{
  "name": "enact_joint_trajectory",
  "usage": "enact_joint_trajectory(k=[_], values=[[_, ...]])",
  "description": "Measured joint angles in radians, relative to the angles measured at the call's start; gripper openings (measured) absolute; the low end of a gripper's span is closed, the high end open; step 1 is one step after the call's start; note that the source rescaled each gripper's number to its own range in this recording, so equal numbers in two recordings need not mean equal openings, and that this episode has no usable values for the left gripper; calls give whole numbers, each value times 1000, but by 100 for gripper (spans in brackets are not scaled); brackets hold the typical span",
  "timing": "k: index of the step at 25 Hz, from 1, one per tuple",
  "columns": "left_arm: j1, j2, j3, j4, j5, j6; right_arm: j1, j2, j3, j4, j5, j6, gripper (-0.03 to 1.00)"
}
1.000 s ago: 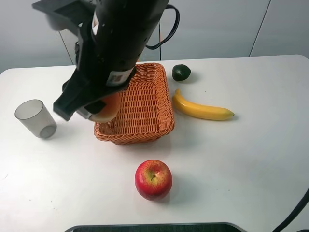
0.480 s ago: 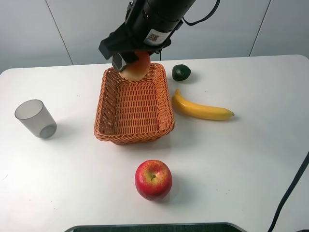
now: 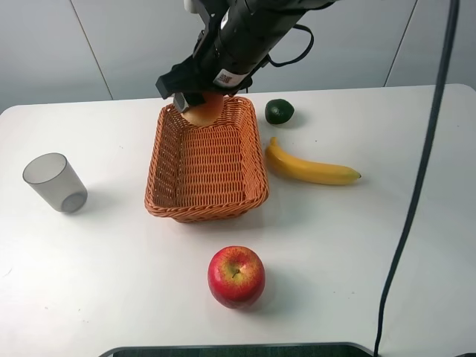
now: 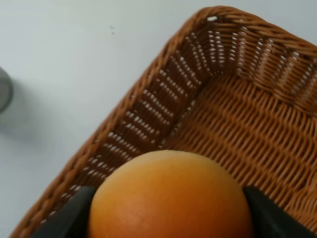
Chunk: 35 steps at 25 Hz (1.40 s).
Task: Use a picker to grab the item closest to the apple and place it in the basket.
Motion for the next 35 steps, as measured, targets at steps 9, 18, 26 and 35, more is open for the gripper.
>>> enact_joint_trajectory(k=[9,18,26,35], values=[[0,0,0,0,0,0,-43,134,0,-2,-53,-2,0],[0,0,0,0,0,0,-43,170,0,-20,-80,-6,0],[0,0,0,0,0,0,-43,170,0,-20,-71,-6,95],[0,0,0,0,0,0,-43,161,0,-20,-64,-6,100]])
